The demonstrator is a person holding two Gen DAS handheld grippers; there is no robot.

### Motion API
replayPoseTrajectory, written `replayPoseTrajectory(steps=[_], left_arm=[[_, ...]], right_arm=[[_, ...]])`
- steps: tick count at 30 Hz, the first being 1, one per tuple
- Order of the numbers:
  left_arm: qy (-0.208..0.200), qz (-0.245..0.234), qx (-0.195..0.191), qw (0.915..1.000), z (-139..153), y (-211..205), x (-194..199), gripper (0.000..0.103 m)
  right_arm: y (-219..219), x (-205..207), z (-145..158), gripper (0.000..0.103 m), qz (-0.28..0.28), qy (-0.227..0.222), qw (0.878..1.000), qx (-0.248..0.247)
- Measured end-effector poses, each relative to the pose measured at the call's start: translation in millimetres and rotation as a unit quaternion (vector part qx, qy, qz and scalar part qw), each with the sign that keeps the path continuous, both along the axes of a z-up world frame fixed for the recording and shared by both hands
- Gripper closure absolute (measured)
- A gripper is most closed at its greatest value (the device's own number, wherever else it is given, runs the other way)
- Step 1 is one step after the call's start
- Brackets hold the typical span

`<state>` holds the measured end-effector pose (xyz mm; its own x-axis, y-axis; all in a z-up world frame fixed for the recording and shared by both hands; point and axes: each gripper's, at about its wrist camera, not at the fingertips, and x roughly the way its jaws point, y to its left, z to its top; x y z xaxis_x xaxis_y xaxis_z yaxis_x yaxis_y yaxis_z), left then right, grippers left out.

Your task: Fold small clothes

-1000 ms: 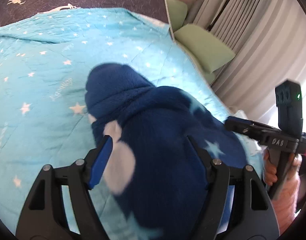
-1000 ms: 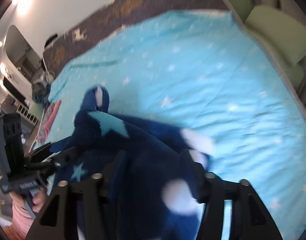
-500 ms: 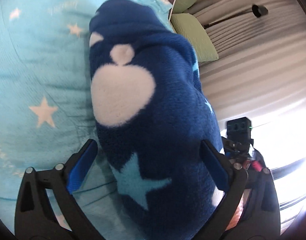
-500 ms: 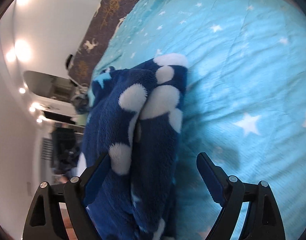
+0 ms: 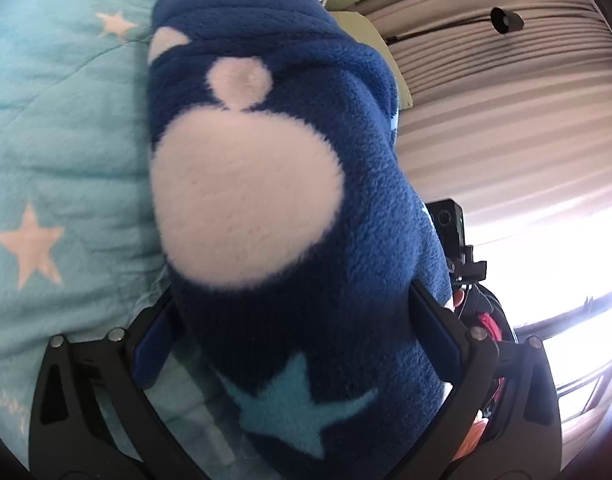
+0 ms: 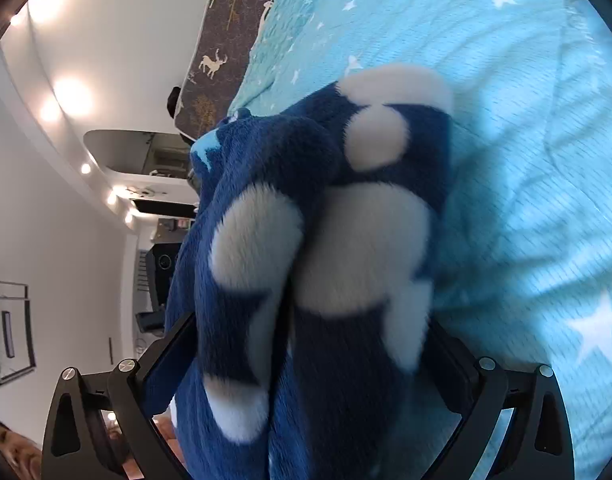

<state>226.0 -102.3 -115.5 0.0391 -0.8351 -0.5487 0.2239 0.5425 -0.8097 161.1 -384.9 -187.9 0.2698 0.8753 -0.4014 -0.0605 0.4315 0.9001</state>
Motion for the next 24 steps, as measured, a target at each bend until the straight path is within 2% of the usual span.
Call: replayPoseTrajectory(steps=[4, 10, 13, 15, 18, 24], left_arm=[[-0.007, -0.010, -0.011, 0.9999, -1, -15, 10, 0.000], [-0.021, -0.022, 0.001, 0.9995, 6, -21, 15, 0.000], [-0.037, -0.017, 0.006, 0.9992, 17, -26, 12, 0.007], [-0.060, -0.013, 0.011, 0.9981, 27, -26, 6, 0.014], [-0.098, -0.011, 0.023, 0.9948, 48, -29, -4, 0.018], [-0.197, -0.006, 0.023, 0.9801, 114, -28, -15, 0.020]], right_arm=[[13, 18, 4, 0.000, 0.007, -0.013, 1.000, 0.008], [35, 29, 13, 0.000, 0.023, -0.035, 0.999, -0.014], [34, 22, 16, 0.009, 0.005, -0.049, 0.999, -0.015], [27, 13, 17, 0.020, -0.011, -0.054, 0.998, -0.013], [24, 1, 36, 0.031, -0.033, -0.073, 0.996, -0.028], [23, -21, 97, 0.033, -0.059, -0.140, 0.988, -0.038]])
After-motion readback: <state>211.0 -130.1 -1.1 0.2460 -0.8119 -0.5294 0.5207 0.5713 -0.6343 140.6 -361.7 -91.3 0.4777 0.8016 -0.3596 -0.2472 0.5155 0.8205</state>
